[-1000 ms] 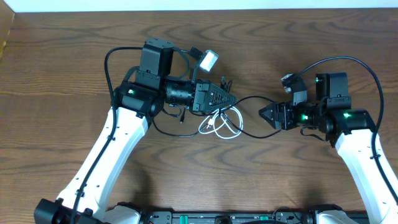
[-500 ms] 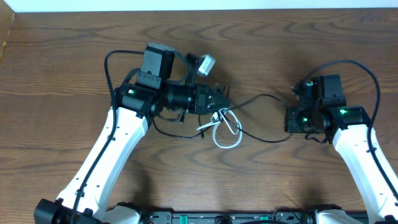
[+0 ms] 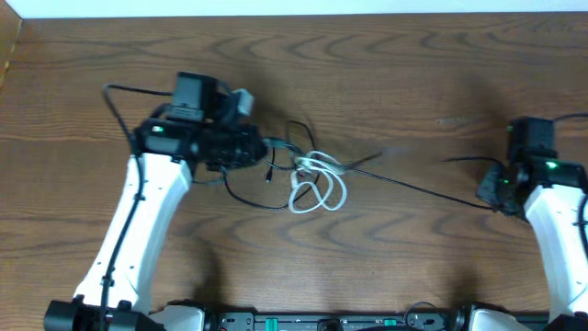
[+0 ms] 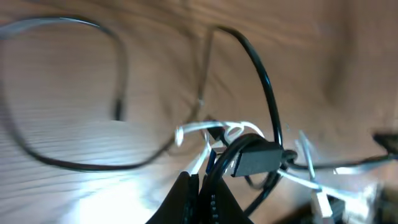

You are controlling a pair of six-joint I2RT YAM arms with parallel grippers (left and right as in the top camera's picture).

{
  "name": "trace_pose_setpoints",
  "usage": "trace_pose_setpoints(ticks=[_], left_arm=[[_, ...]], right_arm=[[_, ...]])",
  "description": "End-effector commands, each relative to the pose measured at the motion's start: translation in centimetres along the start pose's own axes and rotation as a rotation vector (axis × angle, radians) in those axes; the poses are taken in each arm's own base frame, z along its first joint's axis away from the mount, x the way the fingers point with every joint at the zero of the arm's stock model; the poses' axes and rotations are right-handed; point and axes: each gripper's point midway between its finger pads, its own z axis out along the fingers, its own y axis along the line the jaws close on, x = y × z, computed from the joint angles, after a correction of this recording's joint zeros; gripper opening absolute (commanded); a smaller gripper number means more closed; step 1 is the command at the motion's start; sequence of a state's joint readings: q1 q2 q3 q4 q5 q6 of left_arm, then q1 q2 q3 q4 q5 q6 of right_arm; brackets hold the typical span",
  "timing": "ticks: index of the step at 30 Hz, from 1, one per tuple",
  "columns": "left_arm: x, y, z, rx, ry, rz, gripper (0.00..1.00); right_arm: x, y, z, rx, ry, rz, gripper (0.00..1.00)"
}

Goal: Untangle cables

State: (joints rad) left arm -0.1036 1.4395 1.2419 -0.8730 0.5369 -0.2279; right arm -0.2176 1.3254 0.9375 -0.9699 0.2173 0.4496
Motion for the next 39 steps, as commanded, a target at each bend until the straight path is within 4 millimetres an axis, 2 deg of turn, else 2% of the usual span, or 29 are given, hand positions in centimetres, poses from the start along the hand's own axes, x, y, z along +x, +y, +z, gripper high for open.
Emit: trace_pose_setpoints(ticks=[1, 4, 6, 8, 9, 13, 14, 17, 21, 24, 29, 34, 39], left_arm=[[-2.5, 5.8, -2.4, -0.181, -0.119, -0.092, 0.07], [-3.1, 7.7, -3.5, -0.194, -0.153, -0.184, 0.07], [-3.2, 7.5, -3.6, -0.147, -0.154, -0.207, 0.07], [-3.2, 6.1, -3.5, -0.060, -0.139, -0.202, 0.07], [-3.1, 4.6, -3.4, 0.022, -0.122, -0.162, 0.07], [-2.1, -0.3, -3.3, 0.245, -0.070, -0.009, 0.07], [-1.8, -1.3, -3.2, 0.281, -0.055, 0.027, 0.07], [-0.6, -3.6, -2.6, 0.331, -0.017, 0.131, 0.07], [1.5, -6.6, -1.5, 0.377, 0.039, 0.284, 0.07], [3.5, -9.1, -0.9, 0.436, 0.083, 0.412, 0.07], [7.1, -14.2, -1.9, 0.681, 0.138, 0.619, 0.07], [8.1, -16.6, -2.8, 0.802, 0.140, 0.681, 0.07], [8.1, -17.7, -3.7, 0.879, 0.127, 0.697, 0.07]], right_arm=[[-1.6, -5.4, 0.2, 0.172, -0.040, 0.118, 0.01], [-1.6, -5.9, 0.6, 0.117, -0.007, 0.188, 0.01], [-1.5, -5.9, 0.7, 0.085, 0.007, 0.211, 0.01], [-1.6, -5.2, 0.8, 0.040, 0.011, 0.211, 0.01], [-1.8, -4.7, 0.8, 0.010, 0.011, 0.196, 0.01], [-2.6, -0.1, 0.3, -0.241, 0.002, 0.062, 0.01], [-2.7, 1.2, -0.1, -0.312, -0.002, 0.023, 0.05], [-2.6, 5.8, -2.1, -0.572, -0.016, -0.103, 0.40], [-1.6, 9.7, -4.6, -0.784, -0.015, -0.222, 0.57], [0.0, 11.9, -5.8, -0.858, -0.006, -0.332, 0.63], [3.6, 15.4, -7.5, -0.933, 0.013, -0.552, 0.71], [8.4, 19.1, -10.8, -1.117, 0.016, -0.827, 0.76], [11.5, 21.4, -13.2, -1.229, -0.005, -0.982, 0.80]])
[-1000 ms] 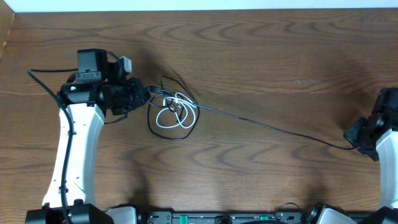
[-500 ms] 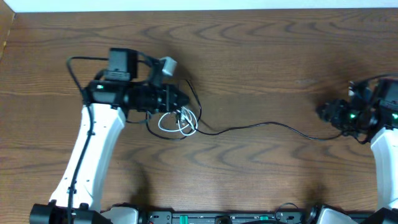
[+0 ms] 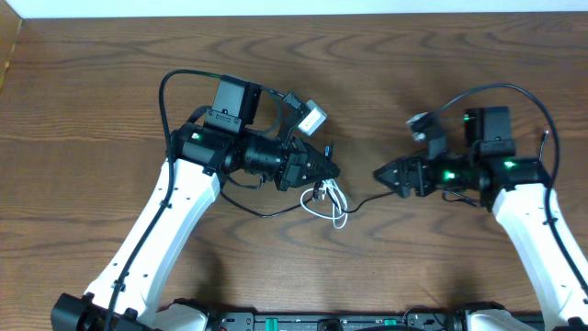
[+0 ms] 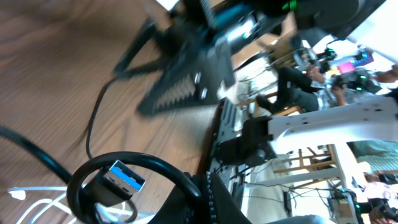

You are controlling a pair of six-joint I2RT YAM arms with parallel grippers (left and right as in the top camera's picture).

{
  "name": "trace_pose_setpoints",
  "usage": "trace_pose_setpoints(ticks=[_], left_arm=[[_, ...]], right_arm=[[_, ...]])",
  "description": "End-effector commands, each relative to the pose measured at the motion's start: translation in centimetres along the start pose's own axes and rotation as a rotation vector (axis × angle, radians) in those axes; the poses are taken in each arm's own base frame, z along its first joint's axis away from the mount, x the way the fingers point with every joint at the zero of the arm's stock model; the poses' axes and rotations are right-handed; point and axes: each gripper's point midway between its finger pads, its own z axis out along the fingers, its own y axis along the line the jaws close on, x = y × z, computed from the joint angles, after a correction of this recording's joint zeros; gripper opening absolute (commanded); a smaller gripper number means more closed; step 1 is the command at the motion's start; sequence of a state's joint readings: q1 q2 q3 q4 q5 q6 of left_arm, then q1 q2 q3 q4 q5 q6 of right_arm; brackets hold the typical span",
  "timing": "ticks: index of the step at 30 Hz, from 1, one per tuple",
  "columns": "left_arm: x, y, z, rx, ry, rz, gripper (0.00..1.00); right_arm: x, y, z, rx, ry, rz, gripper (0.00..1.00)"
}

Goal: Untangle cables

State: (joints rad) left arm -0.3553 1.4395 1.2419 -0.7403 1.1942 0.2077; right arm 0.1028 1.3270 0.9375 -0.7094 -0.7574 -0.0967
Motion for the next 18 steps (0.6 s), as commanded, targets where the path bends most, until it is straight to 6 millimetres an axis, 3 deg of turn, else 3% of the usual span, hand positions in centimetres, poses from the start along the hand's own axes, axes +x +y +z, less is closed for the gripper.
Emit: trace_pose_setpoints(ticks=[1, 8, 18], left_arm=[[-0.7, -2.2, -0.3, 0.106, -0.028, 0.048, 0.07], [-1.2, -3.0, -0.4, 0.156, -0.044, 0.055, 0.07], [-3.4, -3.5, -0.6, 0.188, -0.085, -0.025, 0.07]], right_arm=[[-0.6, 3.7, 1.0, -0.133, -0.005, -0.146, 0.80], [-2.0, 8.9, 1.4, -0.342, -0.067, -0.277, 0.79], [-3.7, 10.8, 1.3, -0.402, -0.116, -0.272, 0.75]])
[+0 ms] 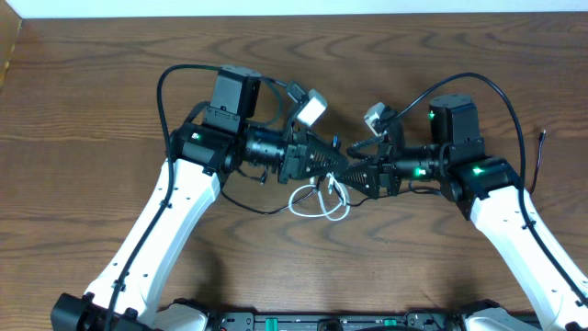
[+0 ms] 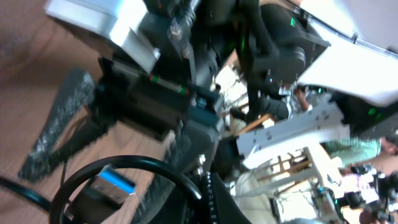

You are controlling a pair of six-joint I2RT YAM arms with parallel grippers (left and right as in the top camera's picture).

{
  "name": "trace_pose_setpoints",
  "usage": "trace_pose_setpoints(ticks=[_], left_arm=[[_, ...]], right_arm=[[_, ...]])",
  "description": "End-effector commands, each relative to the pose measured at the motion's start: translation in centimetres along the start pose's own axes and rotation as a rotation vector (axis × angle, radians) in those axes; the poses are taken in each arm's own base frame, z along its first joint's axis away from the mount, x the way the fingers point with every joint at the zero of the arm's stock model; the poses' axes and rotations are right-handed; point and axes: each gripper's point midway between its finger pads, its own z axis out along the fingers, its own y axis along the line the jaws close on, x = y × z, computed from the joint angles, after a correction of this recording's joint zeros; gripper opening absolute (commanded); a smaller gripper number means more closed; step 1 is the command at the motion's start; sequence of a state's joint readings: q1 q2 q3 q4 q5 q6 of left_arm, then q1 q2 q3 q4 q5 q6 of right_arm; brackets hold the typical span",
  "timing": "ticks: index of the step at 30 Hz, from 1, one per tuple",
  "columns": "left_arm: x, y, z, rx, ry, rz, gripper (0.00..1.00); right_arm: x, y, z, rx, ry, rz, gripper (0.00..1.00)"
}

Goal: Untangle cables

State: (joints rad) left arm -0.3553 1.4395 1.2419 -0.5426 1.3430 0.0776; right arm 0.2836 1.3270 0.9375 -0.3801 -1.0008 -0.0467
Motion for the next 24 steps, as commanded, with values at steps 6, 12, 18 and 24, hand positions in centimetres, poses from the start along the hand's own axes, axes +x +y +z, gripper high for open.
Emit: trace_pose_setpoints(ticks=[6, 12, 18, 24], left_arm=[[-2.4, -1.2, -0.2, 0.043, -0.046, -0.194, 0.07], [-2.5, -1.2, -0.1, 0.045, -0.047, -0.201, 0.07], [-2.5, -1.4, -0.2, 0.055, -0.045, -0.230, 0.07], [-3.5, -2.9, -0.4, 0.128, -0.042, -0.240, 0.07]], right_arm=[[-2.3, 2.5, -0.1, -0.136, -0.061, 0.000, 0.64], [-4.3, 2.8, -0.3, -0.145, -0.120, 0.007, 0.43], [-4.8, 3.0, -0.3, -0.150, -0.133, -0.002, 0.37], [-4.8, 3.0, -0.3, -0.150, -0.133, -0.004, 0.35]])
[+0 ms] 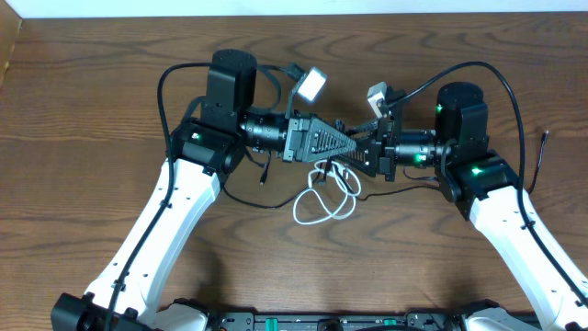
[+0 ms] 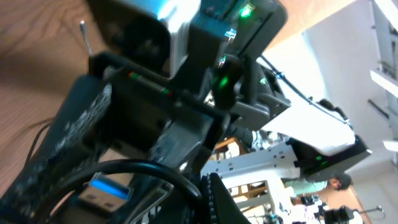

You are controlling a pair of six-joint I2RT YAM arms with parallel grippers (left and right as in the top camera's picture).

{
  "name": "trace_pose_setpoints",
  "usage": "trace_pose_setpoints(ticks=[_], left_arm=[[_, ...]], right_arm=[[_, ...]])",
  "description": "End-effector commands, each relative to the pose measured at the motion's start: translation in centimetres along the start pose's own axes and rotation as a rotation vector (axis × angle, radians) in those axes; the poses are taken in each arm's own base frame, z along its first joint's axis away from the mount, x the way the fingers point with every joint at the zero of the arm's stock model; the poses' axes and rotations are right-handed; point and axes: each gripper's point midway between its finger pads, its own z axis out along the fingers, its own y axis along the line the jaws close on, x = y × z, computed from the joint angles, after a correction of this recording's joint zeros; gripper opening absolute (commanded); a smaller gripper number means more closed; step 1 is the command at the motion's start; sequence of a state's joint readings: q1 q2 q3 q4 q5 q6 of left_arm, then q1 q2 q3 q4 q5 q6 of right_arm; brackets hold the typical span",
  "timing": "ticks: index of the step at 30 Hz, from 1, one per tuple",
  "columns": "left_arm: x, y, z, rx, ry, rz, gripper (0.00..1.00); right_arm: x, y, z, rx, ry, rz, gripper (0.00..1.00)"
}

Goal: Untangle cables

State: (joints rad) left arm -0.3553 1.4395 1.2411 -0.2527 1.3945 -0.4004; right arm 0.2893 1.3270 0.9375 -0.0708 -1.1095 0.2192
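In the overhead view my left gripper and right gripper meet tip to tip above the table's middle. The left gripper is shut on a loop of black cable that carries a blue-tongued USB plug. Straight ahead of it looms the right gripper, which looks open, with one textured finger pad facing the camera beside the loop. A white cable droops in loops just below the tips. The black cable trails left and down onto the wood.
A thin black strand runs right under the right arm, and a loose cable end lies at the far right. The wooden table stretches bare to the left and back. Each arm's own lead arches over it.
The right gripper has come closer and higher, and its tip now meets the left gripper's. The left gripper has lifted slightly with the black loop. The white cable hangs lower and wider.
First the left gripper held the tangle at the table's middle while the right gripper was far right with a black strand stretched taut. Then both were raised and facing, a gap between them. The gap shrank, and now the tips meet.
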Motion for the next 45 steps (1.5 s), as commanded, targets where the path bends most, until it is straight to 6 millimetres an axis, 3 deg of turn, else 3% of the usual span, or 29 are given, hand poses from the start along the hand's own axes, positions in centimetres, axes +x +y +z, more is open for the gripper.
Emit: trace_pose_setpoints(ticks=[1, 4, 10, 13, 15, 18, 20, 29, 33, 38, 42, 45], left_arm=[[-0.2, -1.8, -0.1, 0.061, 0.018, -0.040, 0.07], [-0.2, -1.8, -0.1, 0.062, 0.017, -0.032, 0.07], [-0.2, -1.8, -0.1, 0.062, 0.018, -0.033, 0.07], [-0.2, -1.9, -0.1, 0.065, 0.020, -0.032, 0.08], [-0.2, -1.8, -0.1, 0.064, 0.019, -0.030, 0.08], [-0.3, -1.7, -0.1, 0.055, 0.012, -0.008, 0.08], [-0.4, -1.5, -0.1, 0.045, 0.006, -0.009, 0.07], [-0.7, -1.1, -0.1, 0.023, -0.007, -0.034, 0.08], [-0.5, -1.4, 0.1, 0.036, 0.004, -0.126, 0.08], [-0.3, -3.1, 1.1, 0.092, 0.044, -0.134, 0.08], [-0.5, -3.1, 1.0, 0.093, 0.038, -0.115, 0.07], [-0.6, -3.1, 0.9, 0.091, 0.034, -0.108, 0.07]], right_arm=[[-0.2, 0.6, 0.2, -0.025, 0.005, 0.004, 0.29], [-0.1, 0.6, 0.2, -0.025, 0.005, 0.004, 0.02], [-0.2, 0.3, 0.2, -0.012, 0.003, 0.005, 0.01], [0.0, -1.5, 0.1, 0.091, -0.006, 0.092, 0.01], [0.2, -1.4, 0.1, 0.085, -0.001, 0.136, 0.13], [0.3, 1.4, 0.4, -0.067, 0.027, 0.060, 0.35], [0.4, 2.7, 0.4, -0.136, 0.037, 0.018, 0.42], [0.1, 3.7, 0.3, -0.190, 0.035, -0.023, 0.47], [-0.7, 3.0, 0.5, -0.143, 0.006, -0.058, 0.36], [-1.4, 0.9, 0.6, -0.018, -0.032, -0.058, 0.02], [-1.0, -0.9, 0.6, 0.080, -0.034, 0.014, 0.01], [0.4, -3.9, 0.1, 0.245, -0.016, 0.151, 0.01]])
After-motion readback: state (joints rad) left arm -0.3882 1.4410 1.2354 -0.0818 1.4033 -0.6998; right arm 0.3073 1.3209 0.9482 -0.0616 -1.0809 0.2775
